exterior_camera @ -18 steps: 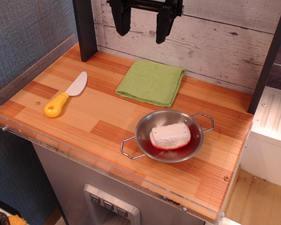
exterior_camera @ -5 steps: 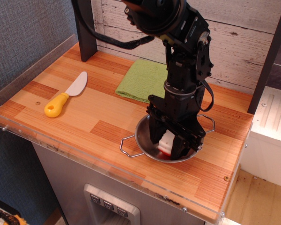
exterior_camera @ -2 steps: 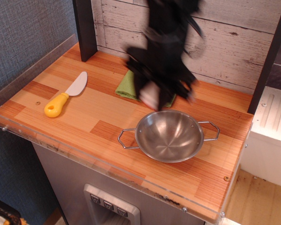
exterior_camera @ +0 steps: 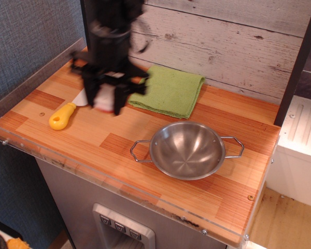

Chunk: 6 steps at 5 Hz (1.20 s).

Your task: Take the sushi out of the wok and place it to the left.

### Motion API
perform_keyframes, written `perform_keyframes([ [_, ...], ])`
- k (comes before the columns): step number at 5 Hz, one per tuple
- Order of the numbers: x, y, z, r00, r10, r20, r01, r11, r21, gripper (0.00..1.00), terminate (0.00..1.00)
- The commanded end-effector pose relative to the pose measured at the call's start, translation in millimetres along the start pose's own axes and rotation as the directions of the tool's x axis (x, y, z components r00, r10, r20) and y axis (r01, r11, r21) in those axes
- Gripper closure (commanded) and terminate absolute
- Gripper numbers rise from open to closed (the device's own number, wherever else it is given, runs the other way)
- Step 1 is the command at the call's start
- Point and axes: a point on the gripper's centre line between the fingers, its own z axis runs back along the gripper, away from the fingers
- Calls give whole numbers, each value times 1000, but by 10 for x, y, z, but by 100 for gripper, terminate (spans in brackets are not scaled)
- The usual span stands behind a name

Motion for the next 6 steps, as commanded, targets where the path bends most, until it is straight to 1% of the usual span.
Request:
perform_keyframes([
  [1, -73, -113, -280, 965, -258, 50, 263, 956, -133, 100, 0],
  [2, -99, -139, -393, 936, -348, 53, 352, 918, -184, 100, 0],
  [3, -104, -122, -409, 937, -346, 57, 350, 914, -207, 0, 0],
  [4, -111, -99, -310, 932, -354, 70, 361, 911, -201, 0, 0],
  [5, -173, -66, 19, 937, -326, 127, 342, 928, -145, 0, 0],
  [6, -281, -73, 356, 934, -310, 178, 330, 939, -94, 0, 0],
])
